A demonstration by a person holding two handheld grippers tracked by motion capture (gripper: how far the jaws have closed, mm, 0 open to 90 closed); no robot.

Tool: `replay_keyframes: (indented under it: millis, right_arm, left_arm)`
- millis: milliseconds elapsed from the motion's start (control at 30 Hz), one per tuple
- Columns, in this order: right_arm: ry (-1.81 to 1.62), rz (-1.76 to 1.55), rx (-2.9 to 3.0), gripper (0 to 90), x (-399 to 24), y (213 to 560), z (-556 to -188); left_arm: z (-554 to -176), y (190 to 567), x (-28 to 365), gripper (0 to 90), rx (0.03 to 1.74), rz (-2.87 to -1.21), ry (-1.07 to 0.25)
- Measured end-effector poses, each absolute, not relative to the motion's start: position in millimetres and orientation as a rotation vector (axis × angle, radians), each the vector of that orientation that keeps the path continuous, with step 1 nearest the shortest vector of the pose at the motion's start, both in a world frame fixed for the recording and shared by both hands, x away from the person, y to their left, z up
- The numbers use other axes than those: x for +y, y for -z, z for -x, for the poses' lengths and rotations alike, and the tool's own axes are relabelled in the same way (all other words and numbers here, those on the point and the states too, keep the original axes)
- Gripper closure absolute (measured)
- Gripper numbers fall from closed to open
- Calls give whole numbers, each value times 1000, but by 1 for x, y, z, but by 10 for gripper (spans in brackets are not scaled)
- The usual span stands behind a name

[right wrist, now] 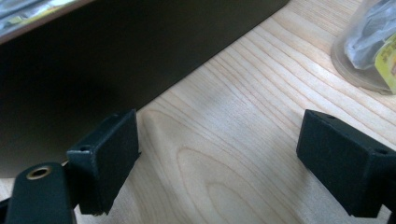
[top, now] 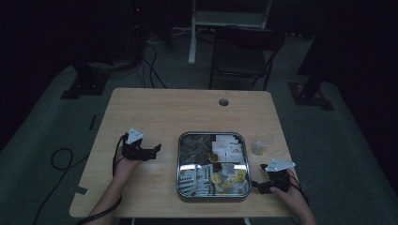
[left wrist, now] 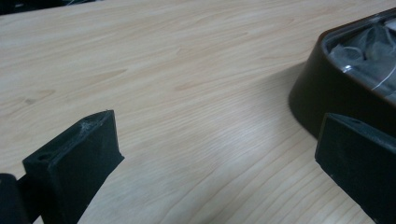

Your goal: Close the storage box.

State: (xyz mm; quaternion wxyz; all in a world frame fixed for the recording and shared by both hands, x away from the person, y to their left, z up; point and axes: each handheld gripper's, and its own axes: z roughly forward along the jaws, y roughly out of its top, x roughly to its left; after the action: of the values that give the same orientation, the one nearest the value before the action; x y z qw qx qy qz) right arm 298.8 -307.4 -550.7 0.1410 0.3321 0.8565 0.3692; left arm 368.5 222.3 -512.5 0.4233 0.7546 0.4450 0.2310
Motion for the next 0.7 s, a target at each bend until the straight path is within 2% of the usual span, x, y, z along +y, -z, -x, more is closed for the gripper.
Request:
replay_keyframes:
  millis: [700]
  right_arm:
    - [-1066,-959,2473,123,-307,551,-299]
  left_arm:
    - [-345,529,273,5,1233,-1857,-608]
